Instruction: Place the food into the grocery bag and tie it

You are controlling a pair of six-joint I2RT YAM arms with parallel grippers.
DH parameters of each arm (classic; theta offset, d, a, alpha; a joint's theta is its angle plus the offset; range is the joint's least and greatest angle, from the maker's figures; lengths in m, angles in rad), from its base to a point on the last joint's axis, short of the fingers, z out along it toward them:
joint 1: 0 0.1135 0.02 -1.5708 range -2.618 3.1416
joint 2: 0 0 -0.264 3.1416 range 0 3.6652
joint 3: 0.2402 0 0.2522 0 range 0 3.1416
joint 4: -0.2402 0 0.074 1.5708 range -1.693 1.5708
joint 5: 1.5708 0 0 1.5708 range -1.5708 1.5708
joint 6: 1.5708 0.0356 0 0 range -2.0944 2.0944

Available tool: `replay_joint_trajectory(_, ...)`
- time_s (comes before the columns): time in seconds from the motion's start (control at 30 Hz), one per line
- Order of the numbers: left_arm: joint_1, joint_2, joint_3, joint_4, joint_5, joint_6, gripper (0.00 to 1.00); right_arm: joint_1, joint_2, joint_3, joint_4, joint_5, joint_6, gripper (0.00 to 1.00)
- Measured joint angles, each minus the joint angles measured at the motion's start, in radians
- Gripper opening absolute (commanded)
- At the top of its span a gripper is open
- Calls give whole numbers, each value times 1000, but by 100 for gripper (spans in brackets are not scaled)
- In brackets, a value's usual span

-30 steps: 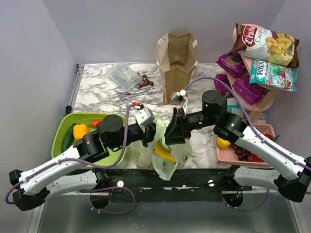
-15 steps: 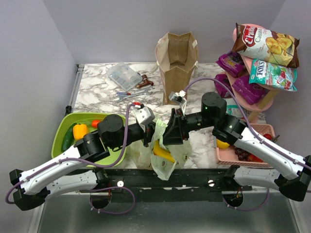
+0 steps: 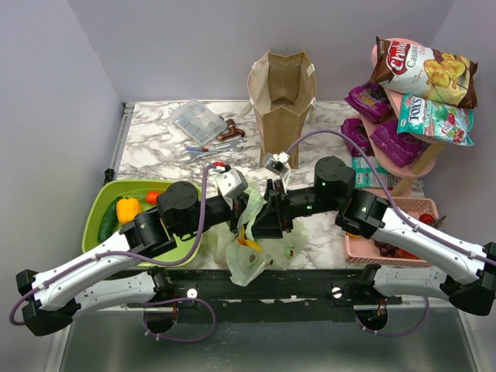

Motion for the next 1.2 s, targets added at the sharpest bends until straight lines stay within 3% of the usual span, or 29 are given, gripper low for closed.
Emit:
replay_joint_trajectory(0.43, 8, -1, 0, 11, -33, 0, 0, 74, -22, -56, 53, 203, 32, 41)
replay_joint_trajectory(0.77, 8, -13, 0, 47, -72, -10, 0, 79, -19, -57, 58, 275, 36, 42)
replay_joint_trajectory(1.2, 15, 0, 0, 48, -170, -87, 0, 92, 1, -58, 70, 389, 56, 54)
